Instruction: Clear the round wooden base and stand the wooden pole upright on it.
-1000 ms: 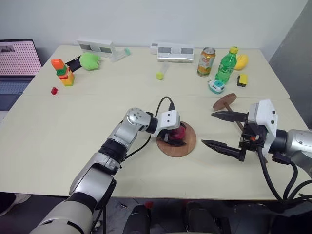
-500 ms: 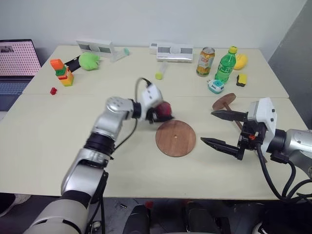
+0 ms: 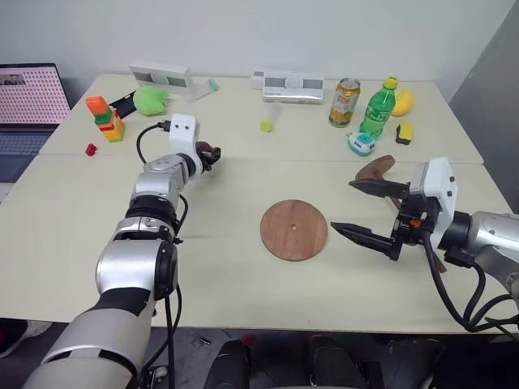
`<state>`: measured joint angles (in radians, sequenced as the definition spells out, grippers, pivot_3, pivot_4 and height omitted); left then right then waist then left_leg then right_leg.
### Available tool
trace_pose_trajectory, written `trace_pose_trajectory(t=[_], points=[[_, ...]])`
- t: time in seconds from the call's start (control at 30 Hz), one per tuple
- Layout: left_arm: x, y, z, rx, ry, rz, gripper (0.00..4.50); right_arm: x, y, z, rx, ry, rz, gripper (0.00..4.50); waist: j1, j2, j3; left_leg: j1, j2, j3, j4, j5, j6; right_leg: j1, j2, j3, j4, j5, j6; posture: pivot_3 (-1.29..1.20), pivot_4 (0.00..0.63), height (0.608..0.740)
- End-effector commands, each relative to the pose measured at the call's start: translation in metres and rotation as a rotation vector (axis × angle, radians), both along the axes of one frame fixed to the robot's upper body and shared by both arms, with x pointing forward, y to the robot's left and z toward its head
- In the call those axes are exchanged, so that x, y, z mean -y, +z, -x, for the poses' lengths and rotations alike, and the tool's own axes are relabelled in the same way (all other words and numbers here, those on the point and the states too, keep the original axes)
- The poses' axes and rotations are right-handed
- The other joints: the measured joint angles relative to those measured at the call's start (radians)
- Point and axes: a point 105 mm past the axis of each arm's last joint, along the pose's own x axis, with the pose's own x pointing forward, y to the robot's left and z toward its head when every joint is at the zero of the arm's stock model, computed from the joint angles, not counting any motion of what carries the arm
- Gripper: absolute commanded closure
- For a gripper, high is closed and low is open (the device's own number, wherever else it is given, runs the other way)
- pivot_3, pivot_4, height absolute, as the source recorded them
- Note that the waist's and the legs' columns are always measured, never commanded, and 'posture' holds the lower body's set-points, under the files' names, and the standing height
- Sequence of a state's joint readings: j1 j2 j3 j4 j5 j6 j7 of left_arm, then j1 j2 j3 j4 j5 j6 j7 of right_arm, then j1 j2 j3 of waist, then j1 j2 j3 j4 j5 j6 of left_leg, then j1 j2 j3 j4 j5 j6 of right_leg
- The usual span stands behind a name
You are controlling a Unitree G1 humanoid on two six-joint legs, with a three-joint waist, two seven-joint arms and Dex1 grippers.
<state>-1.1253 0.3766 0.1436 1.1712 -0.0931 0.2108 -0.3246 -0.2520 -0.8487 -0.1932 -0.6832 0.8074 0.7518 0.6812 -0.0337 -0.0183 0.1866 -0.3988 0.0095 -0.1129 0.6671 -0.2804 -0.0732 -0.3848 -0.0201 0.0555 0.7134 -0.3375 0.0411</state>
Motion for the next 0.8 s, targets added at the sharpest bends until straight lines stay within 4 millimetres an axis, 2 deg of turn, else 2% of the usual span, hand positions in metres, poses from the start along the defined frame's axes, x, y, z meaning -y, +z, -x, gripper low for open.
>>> trace_pose_trajectory(t=[0.03,0.07,0.1,0.23,0.4,0.63,0.73,0.8], points=[[0.004,0.015,-0.006,0.059,0.04,0.035,1.12,-0.001,0.011,0.002,0.045,-0.004,-0.013,0.0,-0.001,0.0,0.0,0.0,0.0,0.0,0.0,0.0,0.0,0.0,0.0,0.0,0.0,0.0,0.0,0.0,0.15,0.74],[0.005,0.014,-0.006,0.06,0.035,0.041,1.05,-0.001,0.011,0.003,0.045,-0.007,-0.014,0.0,-0.001,0.0,0.0,0.0,0.0,0.0,0.0,0.0,0.0,0.0,0.0,0.0,0.0,0.0,0.0,0.0,0.15,0.74],[0.006,0.013,-0.006,0.059,0.035,0.042,0.72,0.0,0.012,0.003,0.046,-0.011,-0.015,0.0,-0.001,0.0,0.0,0.0,0.0,0.0,0.0,0.0,0.0,0.0,0.0,0.0,0.0,0.0,0.0,0.0,0.15,0.74],[0.003,0.013,-0.005,0.057,0.035,0.042,0.03,0.001,0.013,0.004,0.045,-0.023,-0.021,0.0,-0.003,0.0,0.0,0.0,0.0,0.0,0.0,0.0,0.0,-0.001,0.0,0.0,0.001,0.0,0.0,0.0,0.15,0.74],[-0.009,0.023,-0.004,0.08,0.028,0.002,0.03,0.001,0.013,0.004,0.046,-0.029,-0.028,0.0,-0.007,0.0,0.0,0.0,0.0,0.0,0.0,0.0,0.0,-0.001,0.0,0.0,0.001,0.0,0.0,0.0,0.15,0.74],[-0.003,0.066,-0.002,0.197,-0.119,-0.072,0.03,-0.001,0.012,0.004,0.041,-0.022,-0.038,0.0,-0.018,0.0,0.0,0.0,0.0,0.0,0.0,0.0,0.0,-0.001,0.0,0.0,0.001,0.0,0.0,0.0,0.15,0.74],[0.003,0.104,0.008,0.295,-0.23,-0.068,0.03,-0.002,0.011,0.005,0.036,-0.013,-0.043,0.0,-0.019,0.0,0.0,0.0,0.0,0.0,0.0,0.0,0.0,-0.001,0.0,0.0,0.001,0.0,0.0,0.0,0.15,0.74],[0.007,0.118,0.017,0.328,-0.302,-0.066,0.03,-0.002,0.011,0.005,0.034,-0.012,-0.048,0.0,-0.023,0.0,0.0,-0.001,0.0,0.0,0.0,0.0,0.0,-0.001,0.0,0.0,0.001,0.0,0.0,0.0,0.15,0.74]])
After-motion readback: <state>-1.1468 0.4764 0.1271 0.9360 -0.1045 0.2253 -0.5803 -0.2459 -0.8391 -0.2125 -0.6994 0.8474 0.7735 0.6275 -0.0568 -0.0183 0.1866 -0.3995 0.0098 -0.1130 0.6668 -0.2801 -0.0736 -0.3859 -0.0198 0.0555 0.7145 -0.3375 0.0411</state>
